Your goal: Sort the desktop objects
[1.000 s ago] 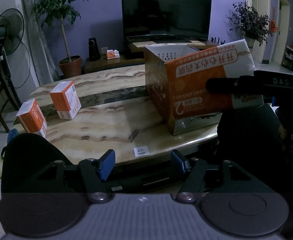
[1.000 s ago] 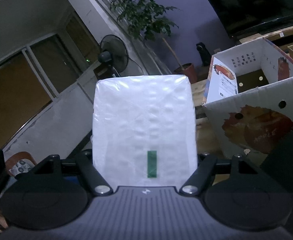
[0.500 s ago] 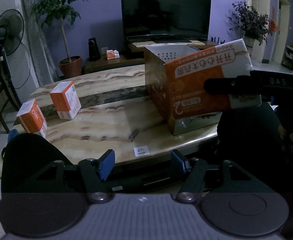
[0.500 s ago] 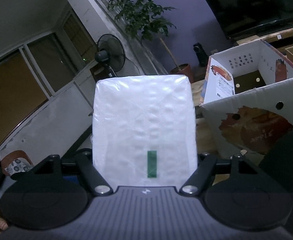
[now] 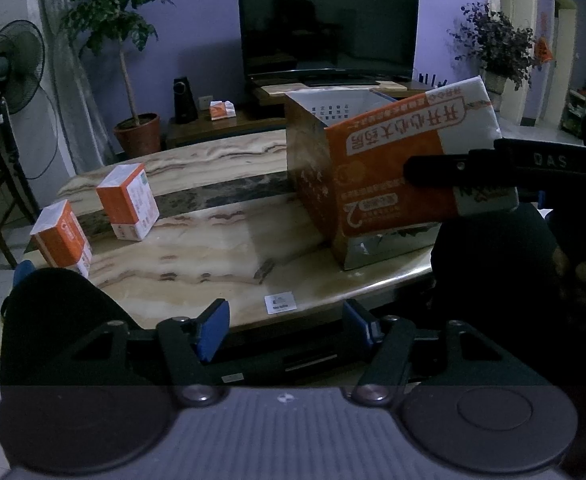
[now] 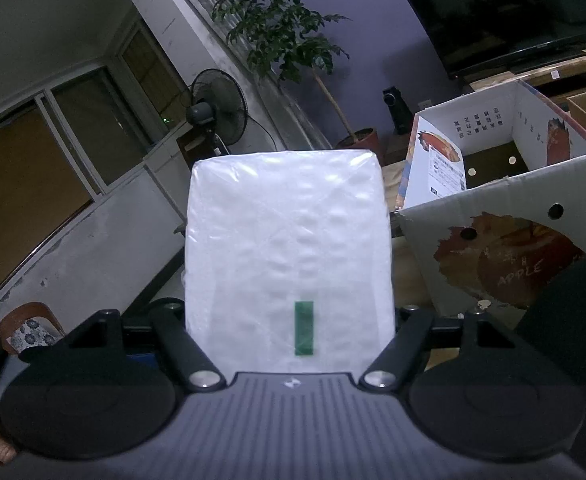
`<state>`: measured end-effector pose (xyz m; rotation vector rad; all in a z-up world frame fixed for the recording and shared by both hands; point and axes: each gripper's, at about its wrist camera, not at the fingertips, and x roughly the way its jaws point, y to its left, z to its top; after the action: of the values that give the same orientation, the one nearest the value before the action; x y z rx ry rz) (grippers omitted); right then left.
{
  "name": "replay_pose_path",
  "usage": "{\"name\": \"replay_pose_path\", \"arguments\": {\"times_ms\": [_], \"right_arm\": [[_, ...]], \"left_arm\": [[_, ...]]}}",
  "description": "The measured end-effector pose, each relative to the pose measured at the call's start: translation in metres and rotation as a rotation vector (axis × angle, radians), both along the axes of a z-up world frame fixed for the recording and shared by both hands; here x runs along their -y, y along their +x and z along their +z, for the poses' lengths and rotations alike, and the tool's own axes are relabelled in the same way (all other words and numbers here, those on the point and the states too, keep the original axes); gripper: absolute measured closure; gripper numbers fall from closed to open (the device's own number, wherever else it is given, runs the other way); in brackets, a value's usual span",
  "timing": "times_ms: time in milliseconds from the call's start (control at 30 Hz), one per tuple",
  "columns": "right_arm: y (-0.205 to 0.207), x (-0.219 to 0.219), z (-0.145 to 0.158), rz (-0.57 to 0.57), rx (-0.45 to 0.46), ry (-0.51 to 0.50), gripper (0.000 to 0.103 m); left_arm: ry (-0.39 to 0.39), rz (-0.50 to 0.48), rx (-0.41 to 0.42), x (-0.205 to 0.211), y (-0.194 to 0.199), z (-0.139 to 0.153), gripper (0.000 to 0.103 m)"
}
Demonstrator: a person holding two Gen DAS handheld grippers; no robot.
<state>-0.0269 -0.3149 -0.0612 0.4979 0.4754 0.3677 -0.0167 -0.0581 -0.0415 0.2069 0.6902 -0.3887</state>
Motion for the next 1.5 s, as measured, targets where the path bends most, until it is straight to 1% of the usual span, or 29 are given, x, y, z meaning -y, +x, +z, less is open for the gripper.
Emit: {"name": "replay_pose_path", "arguments": {"times_ms": [667, 867, 1033, 1267, 1500], "right_arm": [[0.001, 0.002, 0.001, -0.005, 0.004, 0.004, 0.028], [0.001, 0.003, 0.001, -0.005, 0.007, 0.008, 0.028], [-0.003, 0.004, 0.001, -0.006, 0.02, 0.024, 0.028], [-0.011, 0.001, 0.004, 0.044, 0.067, 0.047, 0.028], [-0.014, -0.004, 0.006, 0.082, 0.072, 0.062, 0.028]], "left_arm": [[0.0, -0.006, 0.001, 0.001, 0.002, -0.001, 0.04], [0.001, 0.009, 0.006, 0.0, 0.002, 0.0, 0.039], [0.001, 0.006, 0.005, 0.001, 0.002, -0.001, 0.039], [-0.006, 0.015, -0.01, -0.001, 0.005, -0.003, 0.039], [-0.004, 0.014, -0.006, -0.002, 0.004, -0.003, 0.039]]}}
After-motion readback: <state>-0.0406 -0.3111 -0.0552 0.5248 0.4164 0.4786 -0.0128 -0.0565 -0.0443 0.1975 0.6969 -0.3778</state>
